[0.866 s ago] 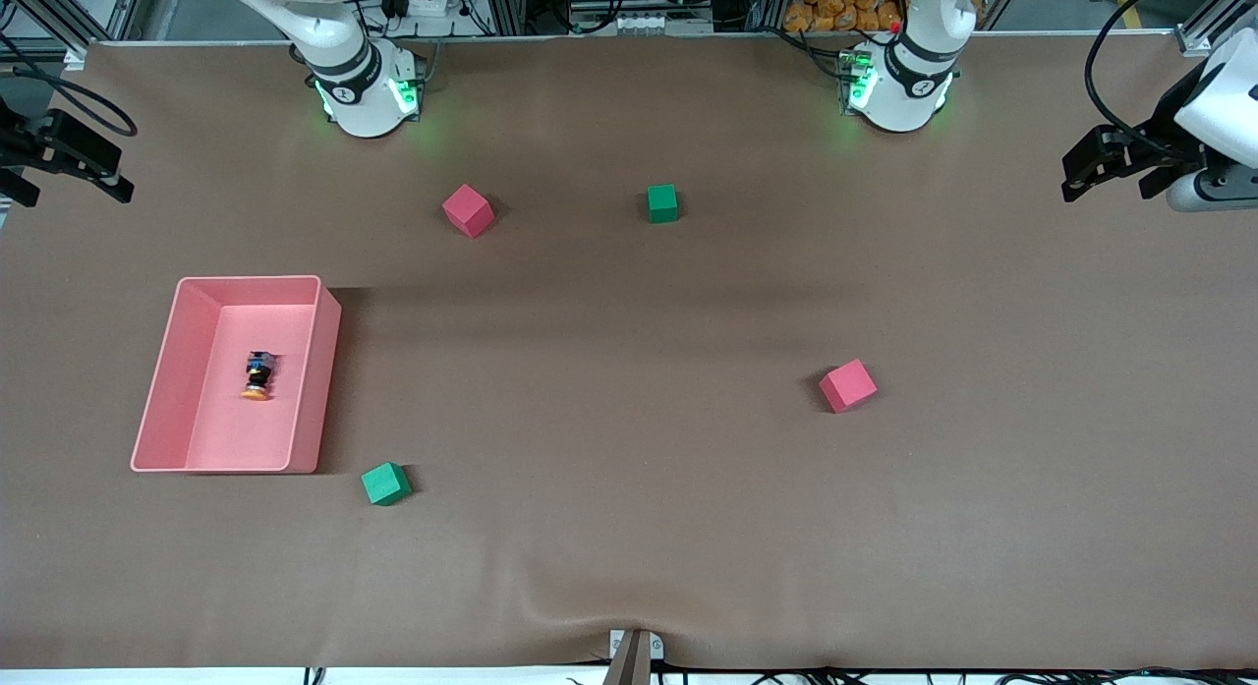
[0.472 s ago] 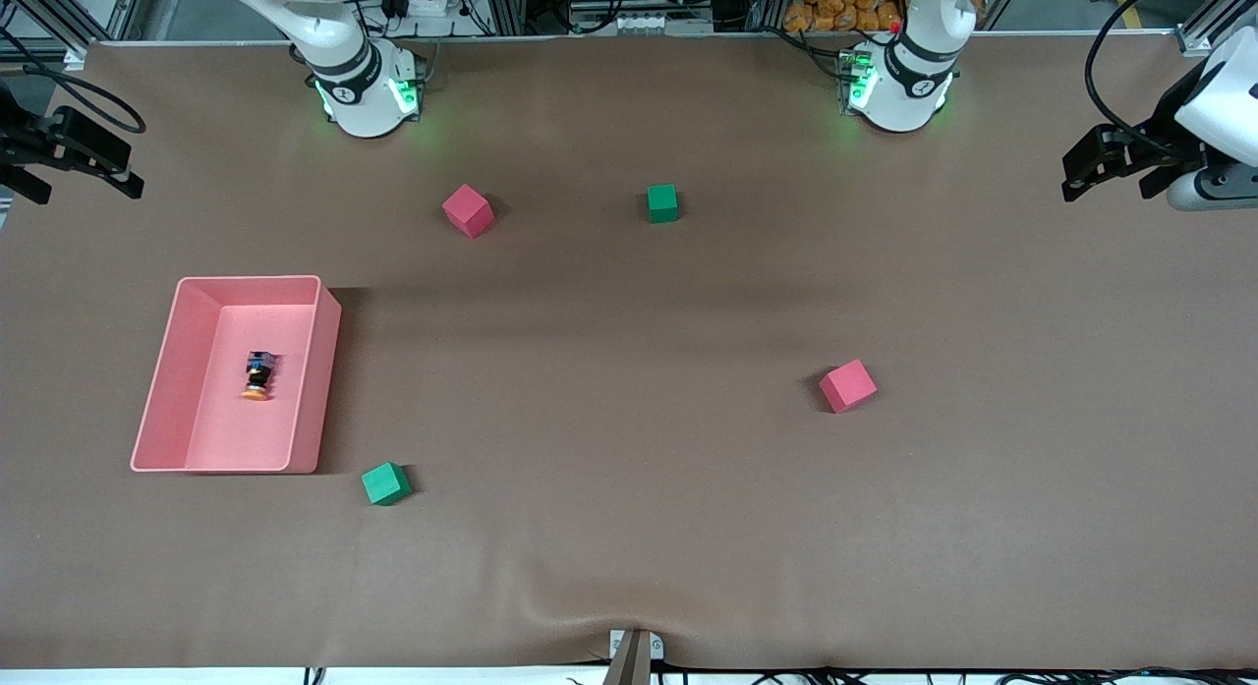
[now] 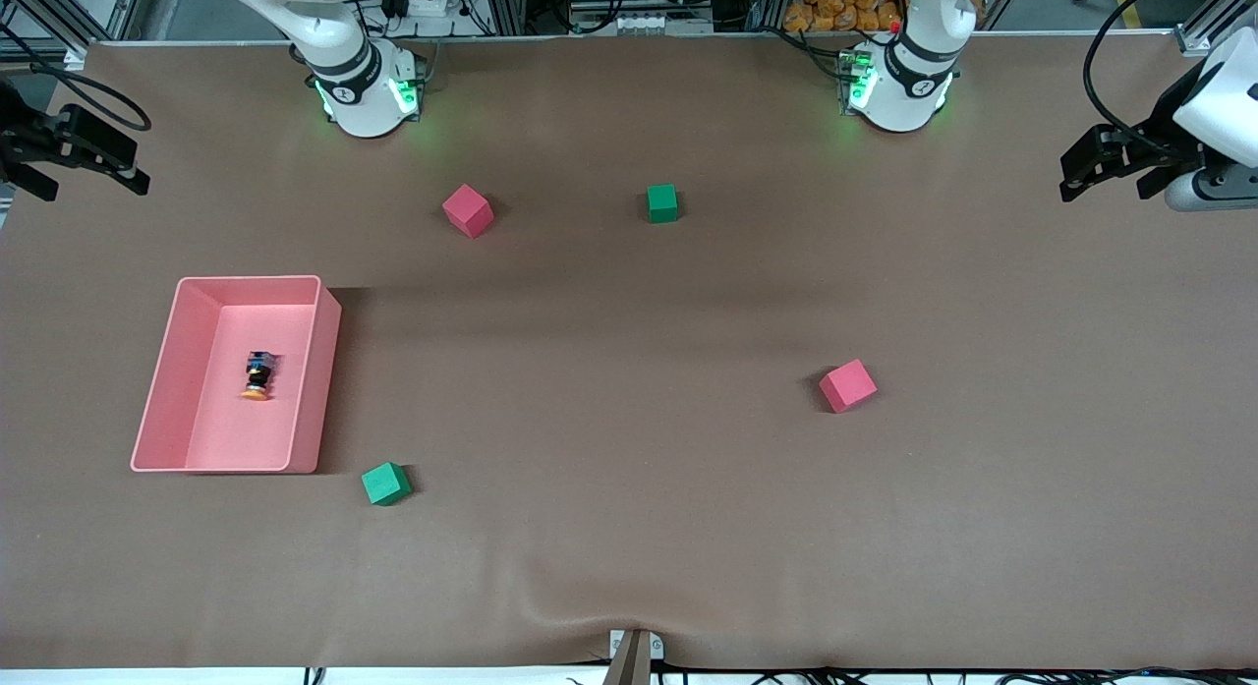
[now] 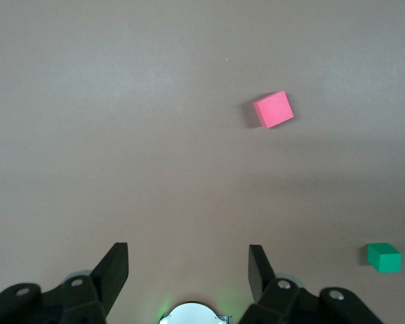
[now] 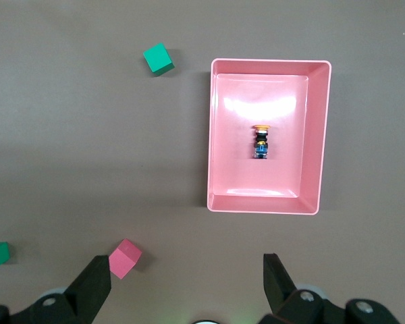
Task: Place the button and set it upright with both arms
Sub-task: 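Move the right gripper toward the pink tray, then lower the right gripper into the tray and grasp the yellow button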
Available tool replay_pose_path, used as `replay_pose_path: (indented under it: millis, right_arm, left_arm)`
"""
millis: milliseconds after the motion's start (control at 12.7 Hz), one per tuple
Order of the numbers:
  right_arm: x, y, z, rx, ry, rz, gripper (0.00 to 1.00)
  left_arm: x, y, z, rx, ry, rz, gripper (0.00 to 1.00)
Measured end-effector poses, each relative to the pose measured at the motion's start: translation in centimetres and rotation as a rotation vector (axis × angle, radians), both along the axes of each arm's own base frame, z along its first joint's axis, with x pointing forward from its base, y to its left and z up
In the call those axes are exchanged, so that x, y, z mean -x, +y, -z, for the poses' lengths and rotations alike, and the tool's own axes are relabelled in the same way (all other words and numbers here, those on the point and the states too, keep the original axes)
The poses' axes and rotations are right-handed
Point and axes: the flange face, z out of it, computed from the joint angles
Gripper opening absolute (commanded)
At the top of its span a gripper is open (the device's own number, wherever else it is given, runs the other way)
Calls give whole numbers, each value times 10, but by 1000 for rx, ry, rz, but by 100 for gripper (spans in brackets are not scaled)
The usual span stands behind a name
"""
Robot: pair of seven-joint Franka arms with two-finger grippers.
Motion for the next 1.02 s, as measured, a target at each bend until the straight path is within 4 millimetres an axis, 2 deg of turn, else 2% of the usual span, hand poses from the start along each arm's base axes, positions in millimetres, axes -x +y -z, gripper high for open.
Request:
replay_pose_path:
  millis: [157, 472, 787, 1023]
  right_arm:
    - [-2, 0, 7, 0, 19, 0, 100]
    - [-22, -14, 58, 0, 141, 21, 100]
    - [-49, -38, 120, 61, 250, 49, 100]
    - [-60, -61, 180, 61, 236, 84, 100]
  left_arm:
    - [0, -1, 1, 1, 2, 1, 80]
    - [-3, -2, 2, 3, -6, 4, 80]
    - [-14, -6, 14, 6, -13, 11, 80]
    - [-34, -19, 38, 27, -17, 30, 80]
